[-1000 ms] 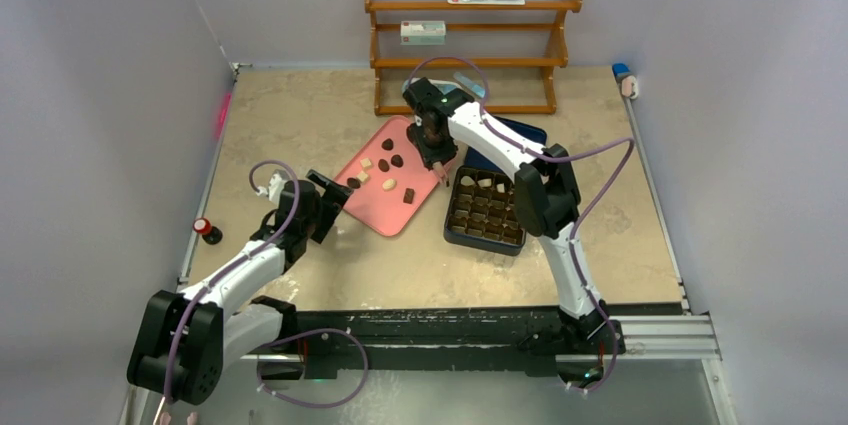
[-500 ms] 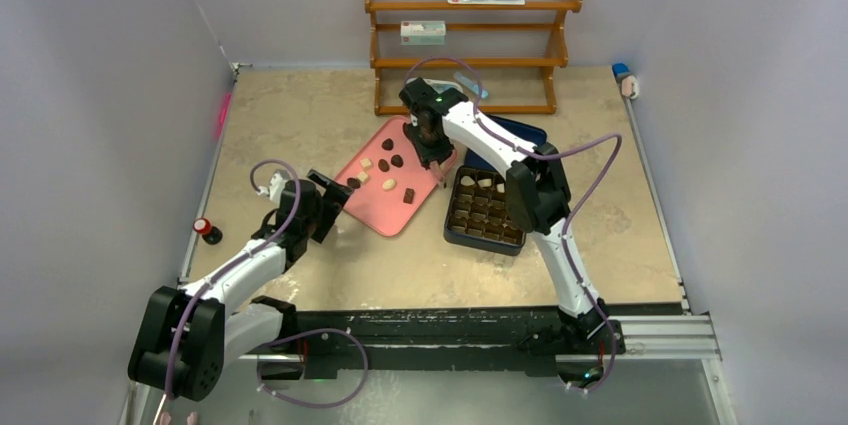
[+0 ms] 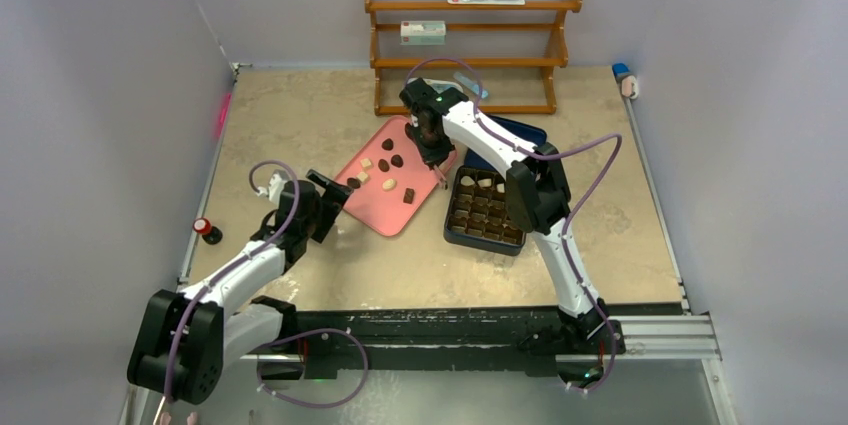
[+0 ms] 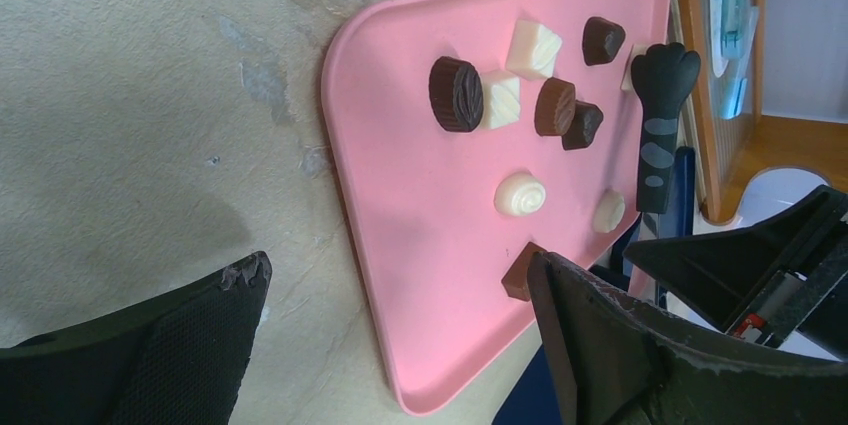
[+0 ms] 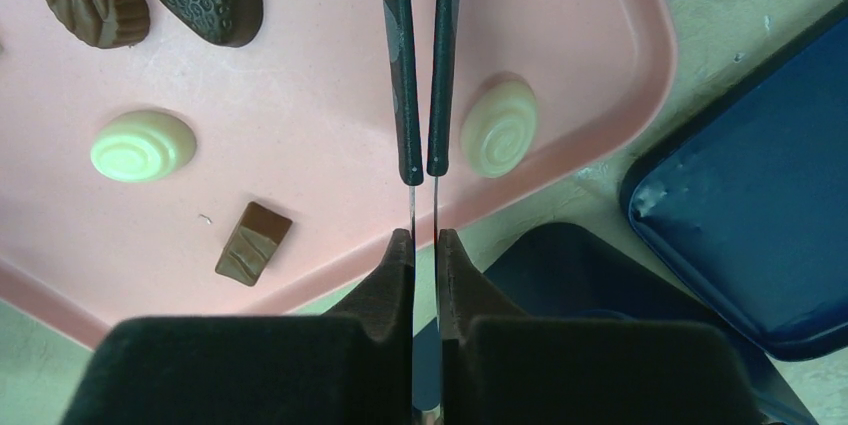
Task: Pack the chocolate
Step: Pick up the fake chocolate from the plate.
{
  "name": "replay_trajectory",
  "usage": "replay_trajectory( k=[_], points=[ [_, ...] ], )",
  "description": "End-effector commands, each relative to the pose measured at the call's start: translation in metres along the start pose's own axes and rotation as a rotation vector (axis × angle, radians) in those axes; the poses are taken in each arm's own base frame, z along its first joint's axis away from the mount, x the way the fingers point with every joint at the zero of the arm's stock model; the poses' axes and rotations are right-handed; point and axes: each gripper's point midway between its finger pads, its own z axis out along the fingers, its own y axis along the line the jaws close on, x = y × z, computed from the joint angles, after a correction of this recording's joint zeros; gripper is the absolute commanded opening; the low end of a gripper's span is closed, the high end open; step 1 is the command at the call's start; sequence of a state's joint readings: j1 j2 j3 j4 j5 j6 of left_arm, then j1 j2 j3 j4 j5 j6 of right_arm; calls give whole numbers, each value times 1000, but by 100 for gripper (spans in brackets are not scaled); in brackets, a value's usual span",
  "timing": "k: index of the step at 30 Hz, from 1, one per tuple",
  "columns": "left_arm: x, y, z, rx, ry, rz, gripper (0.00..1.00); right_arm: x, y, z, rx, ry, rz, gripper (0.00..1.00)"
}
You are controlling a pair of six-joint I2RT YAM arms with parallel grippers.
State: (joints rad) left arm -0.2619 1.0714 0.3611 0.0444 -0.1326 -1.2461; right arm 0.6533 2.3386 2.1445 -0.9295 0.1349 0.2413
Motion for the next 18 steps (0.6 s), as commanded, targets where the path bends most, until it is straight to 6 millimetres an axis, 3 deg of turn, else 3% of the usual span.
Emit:
replay_trajectory(
  k=[1,18],
  points=[
    [-5,-6,-3,34,-16,-24,100,-3,-6,-15,5,-20,-2,0],
    [-7,-9,-7,39,-20,-26,100,-14,3,-44,-38,-110,5,0]
  ],
)
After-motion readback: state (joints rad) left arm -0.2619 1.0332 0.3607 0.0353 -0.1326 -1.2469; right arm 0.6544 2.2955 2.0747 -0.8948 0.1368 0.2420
